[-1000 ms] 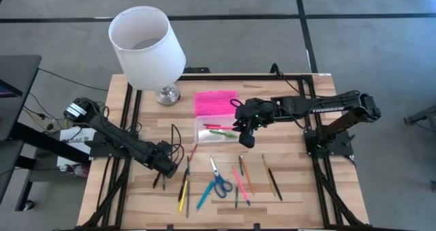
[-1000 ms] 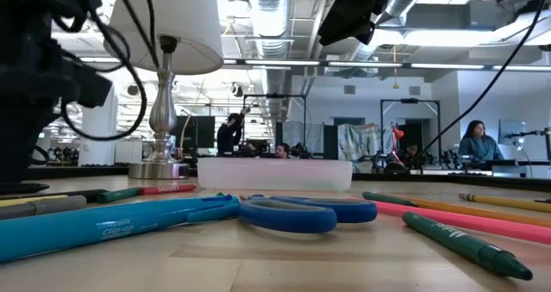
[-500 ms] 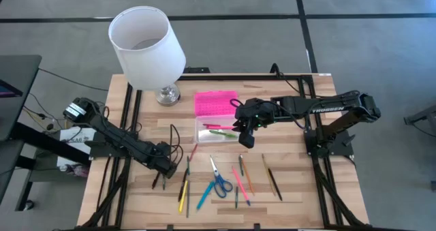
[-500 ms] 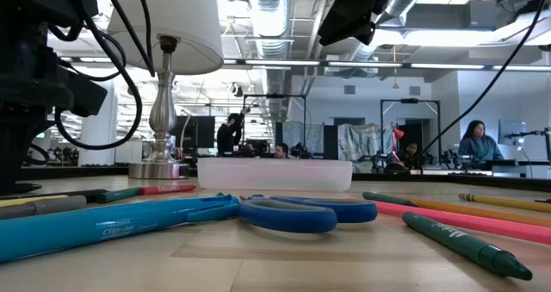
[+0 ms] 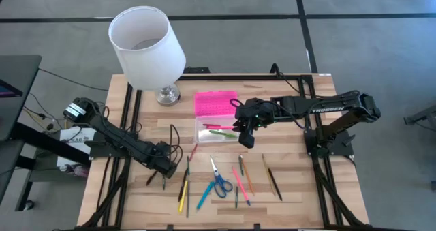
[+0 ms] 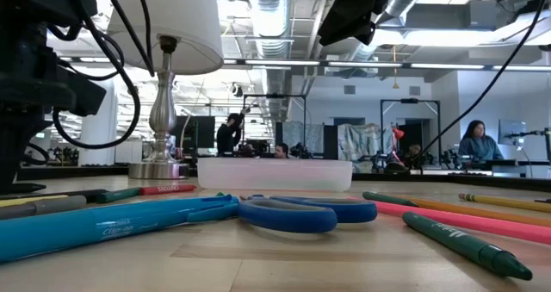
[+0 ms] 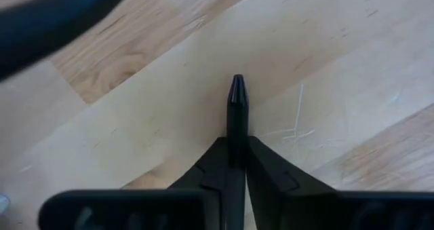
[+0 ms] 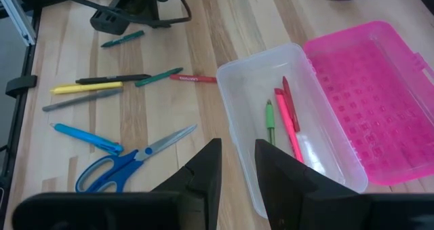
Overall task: Pick & place school supplies into a supply box
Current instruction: Put the top left black pen into the supply box
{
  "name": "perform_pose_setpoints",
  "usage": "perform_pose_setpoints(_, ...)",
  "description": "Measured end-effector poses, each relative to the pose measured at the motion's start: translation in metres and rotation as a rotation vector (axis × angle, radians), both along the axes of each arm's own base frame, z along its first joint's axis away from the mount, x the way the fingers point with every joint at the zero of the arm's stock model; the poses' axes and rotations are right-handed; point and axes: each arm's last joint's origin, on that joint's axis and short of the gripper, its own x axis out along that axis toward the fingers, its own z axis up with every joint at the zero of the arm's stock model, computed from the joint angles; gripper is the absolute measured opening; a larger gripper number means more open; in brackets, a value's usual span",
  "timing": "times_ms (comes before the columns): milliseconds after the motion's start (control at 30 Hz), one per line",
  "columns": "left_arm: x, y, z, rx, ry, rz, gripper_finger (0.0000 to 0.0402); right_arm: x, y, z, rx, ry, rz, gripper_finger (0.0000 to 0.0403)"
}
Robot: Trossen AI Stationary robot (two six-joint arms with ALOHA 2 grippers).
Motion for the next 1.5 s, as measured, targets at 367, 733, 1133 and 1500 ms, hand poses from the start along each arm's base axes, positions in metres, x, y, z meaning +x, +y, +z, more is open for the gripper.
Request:
perform_pose_setpoints(367, 0.008, 0.009, 0.000, 0.020, -0.038, -0.035, 0.0051, 0.001, -0.003, 0.001, -0.001, -0.016, -0.008, 0.0082)
perform_pose_setpoints(733, 0.006, 0.008, 0.000, -0.014, -0.004, -0.062, 0.0104, 0.001, -0.003, 0.001, -0.001, -0.016, -0.008, 0.0082)
perform_pose_setpoints(1133, 0.007, 0.002, 0.008, -0.061, 0.024, -0.083, 0.0110, 0.001, -0.002, 0.001, -0.001, -0.015, -0.007, 0.0082)
perform_pose_setpoints(1500, -0.004, -0.014, 0.008, -0.105, 0.067, -0.116, 0.0109, 0.001, -0.002, 0.001, -0.001, -0.015, -0.006, 0.0082)
